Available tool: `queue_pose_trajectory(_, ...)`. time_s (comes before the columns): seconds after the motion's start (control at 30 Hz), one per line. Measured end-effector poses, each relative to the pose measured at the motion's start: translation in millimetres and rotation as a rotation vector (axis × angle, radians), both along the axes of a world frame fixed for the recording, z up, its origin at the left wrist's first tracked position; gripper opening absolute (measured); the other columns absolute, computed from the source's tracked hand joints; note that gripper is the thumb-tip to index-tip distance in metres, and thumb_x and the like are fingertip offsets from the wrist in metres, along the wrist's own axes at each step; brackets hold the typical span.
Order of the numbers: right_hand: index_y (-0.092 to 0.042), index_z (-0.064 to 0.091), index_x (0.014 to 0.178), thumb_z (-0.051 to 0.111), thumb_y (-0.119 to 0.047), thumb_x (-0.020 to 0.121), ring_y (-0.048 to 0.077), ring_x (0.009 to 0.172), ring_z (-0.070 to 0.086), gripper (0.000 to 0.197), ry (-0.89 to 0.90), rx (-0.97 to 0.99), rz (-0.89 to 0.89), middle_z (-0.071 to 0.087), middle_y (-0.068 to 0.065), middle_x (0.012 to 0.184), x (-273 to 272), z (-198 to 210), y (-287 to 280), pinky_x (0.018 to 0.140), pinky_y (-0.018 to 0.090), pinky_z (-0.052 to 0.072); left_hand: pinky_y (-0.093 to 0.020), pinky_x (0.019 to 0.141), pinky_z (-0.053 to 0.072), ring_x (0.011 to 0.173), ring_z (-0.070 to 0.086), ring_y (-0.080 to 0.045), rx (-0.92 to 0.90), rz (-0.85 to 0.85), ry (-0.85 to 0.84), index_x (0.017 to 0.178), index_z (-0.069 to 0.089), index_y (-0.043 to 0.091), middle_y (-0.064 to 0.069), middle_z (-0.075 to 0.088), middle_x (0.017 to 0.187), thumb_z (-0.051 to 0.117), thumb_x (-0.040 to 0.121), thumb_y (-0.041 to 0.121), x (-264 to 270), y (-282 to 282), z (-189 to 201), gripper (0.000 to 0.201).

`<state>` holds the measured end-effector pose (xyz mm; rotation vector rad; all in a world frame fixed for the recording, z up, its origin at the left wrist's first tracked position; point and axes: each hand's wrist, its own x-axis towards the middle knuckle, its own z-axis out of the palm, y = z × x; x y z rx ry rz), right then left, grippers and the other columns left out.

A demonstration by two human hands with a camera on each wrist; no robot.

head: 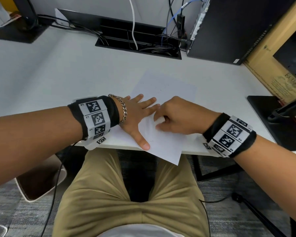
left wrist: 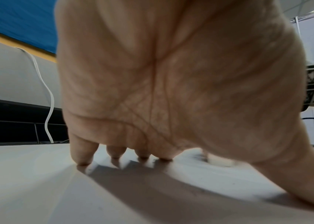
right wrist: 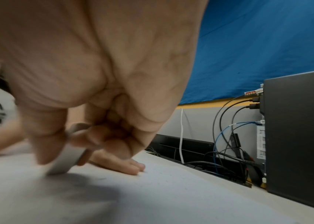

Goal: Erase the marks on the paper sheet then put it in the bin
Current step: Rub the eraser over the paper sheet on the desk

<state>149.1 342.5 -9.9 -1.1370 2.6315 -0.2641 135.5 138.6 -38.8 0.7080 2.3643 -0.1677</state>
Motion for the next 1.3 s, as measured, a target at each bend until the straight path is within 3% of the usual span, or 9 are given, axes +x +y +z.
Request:
queue_pose_trajectory(0.13, -0.024, 0.074, 0.118, 0.069, -0.036, 0.092, -0.001, 0.065, 0.048, 0.029, 0.034, -0.014, -0.033, 0.056, -0.017, 0.071, 9.7, -7.0, 0.1, 0.067, 0.016, 0.039, -0.063, 0.127, -0.004, 0.156, -0.028, -0.03, 0.0, 0.005, -0.002, 0.157, -0.031, 0.043, 0.015, -0.039, 0.164, 0.065, 0.055, 0.099, 0.6, 0.1, 1.1, 0.151)
queue_pose_trajectory(0.2, -0.027, 0.074, 0.117, 0.069, -0.039, 0.092, -0.001, 0.064, 0.053, 0.028, -0.034, 0.015, 0.017, 0.062, -0.013, 0.071, 22.0, -7.5, 4.8, 0.064, 0.012, 0.038, -0.062, 0.127, -0.004, 0.156, -0.027, -0.029, -0.011, 0.004, 0.005, 0.157, -0.033, 0.04, 0.014, -0.04, 0.164, 0.065, 0.055, 0.099, 0.6, 0.6, 1.2, 0.153)
queue_pose_trajectory(0.27, -0.03, 0.074, 0.115, 0.07, -0.04, 0.091, 0.002, 0.067, 0.057, 0.027, -0.071, 0.013, 0.018, 0.066, -0.009, 0.074, 28.0, -5.5, 10.9, 0.066, 0.014, 0.042, -0.061, 0.127, -0.005, 0.157, -0.027, -0.029, -0.014, 0.0, 0.009, 0.157, -0.033, 0.039, 0.014, -0.04, 0.164, 0.064, 0.056, 0.099, 0.6, 1.5, 1.1, 0.153)
queue_pose_trajectory(0.33, -0.031, 0.074, 0.114, 0.07, -0.04, 0.091, 0.003, 0.071, 0.059, 0.025, -0.037, -0.048, -0.056, 0.066, -0.009, 0.076, 28.7, -1.8, 19.4, 0.069, 0.016, 0.044, -0.06, 0.127, -0.005, 0.157, -0.026, -0.03, -0.007, -0.009, 0.018, 0.157, -0.032, 0.039, 0.014, -0.038, 0.165, 0.064, 0.056, 0.099, 1.1, 1.6, 1.6, 0.152)
queue_pose_trajectory(0.5, -0.028, 0.076, 0.11, 0.075, -0.038, 0.09, -0.005, 0.076, 0.059, 0.023, 0.041, -0.188, -0.332, 0.059, -0.016, 0.071, 39.2, 3.7, 47.3, 0.067, 0.01, 0.04, -0.061, 0.128, -0.004, 0.157, -0.025, -0.026, 0.008, -0.003, 0.015, 0.158, -0.03, 0.041, 0.016, -0.037, 0.165, 0.062, 0.055, 0.102, 2.6, -1.5, 3.9, 0.151)
queue_pose_trajectory(0.63, -0.032, 0.075, 0.111, 0.074, -0.041, 0.09, -0.006, 0.078, 0.059, 0.023, 0.013, -0.157, -0.366, 0.059, -0.016, 0.071, 57.1, -2.9, 58.3, 0.066, 0.012, 0.041, -0.061, 0.128, 0.003, 0.158, -0.022, -0.028, -0.027, 0.011, 0.033, 0.159, -0.029, 0.039, 0.015, -0.035, 0.166, 0.062, 0.055, 0.101, 5.0, 3.1, 8.0, 0.151)
queue_pose_trajectory(0.93, -0.033, 0.071, 0.115, 0.068, -0.039, 0.095, -0.009, 0.081, 0.057, 0.021, 0.007, -0.183, -0.386, 0.056, -0.021, 0.074, 66.3, -21.0, 65.7, 0.068, 0.008, 0.04, -0.055, 0.129, 0.008, 0.161, -0.001, -0.036, -0.138, 0.1, 0.094, 0.162, -0.024, 0.038, 0.005, -0.027, 0.171, 0.049, 0.059, 0.105, 22.3, 7.5, 19.1, 0.143)
queue_pose_trajectory(1.13, -0.038, 0.071, 0.113, 0.063, -0.042, 0.094, 0.0, 0.077, 0.056, 0.021, 0.022, -0.126, -0.322, 0.064, -0.015, 0.086, 57.9, -22.1, 67.5, 0.073, 0.022, 0.045, -0.056, 0.129, -0.004, 0.159, -0.021, -0.033, -0.031, -0.019, 0.077, 0.159, -0.026, 0.043, 0.012, -0.04, 0.164, 0.059, 0.063, 0.099, 12.3, 18.2, 23.1, 0.14)
queue_pose_trajectory(1.3, -0.036, 0.071, 0.117, 0.064, -0.047, 0.093, 0.001, 0.078, 0.056, 0.028, -0.001, -0.066, -0.351, 0.065, -0.015, 0.086, 52.8, -18.1, 69.1, 0.075, 0.022, 0.048, -0.058, 0.128, -0.007, 0.159, -0.021, -0.031, -0.049, -0.016, 0.049, 0.157, -0.027, 0.049, 0.013, -0.039, 0.165, 0.06, 0.061, 0.1, 6.3, 22.7, 13.8, 0.139)
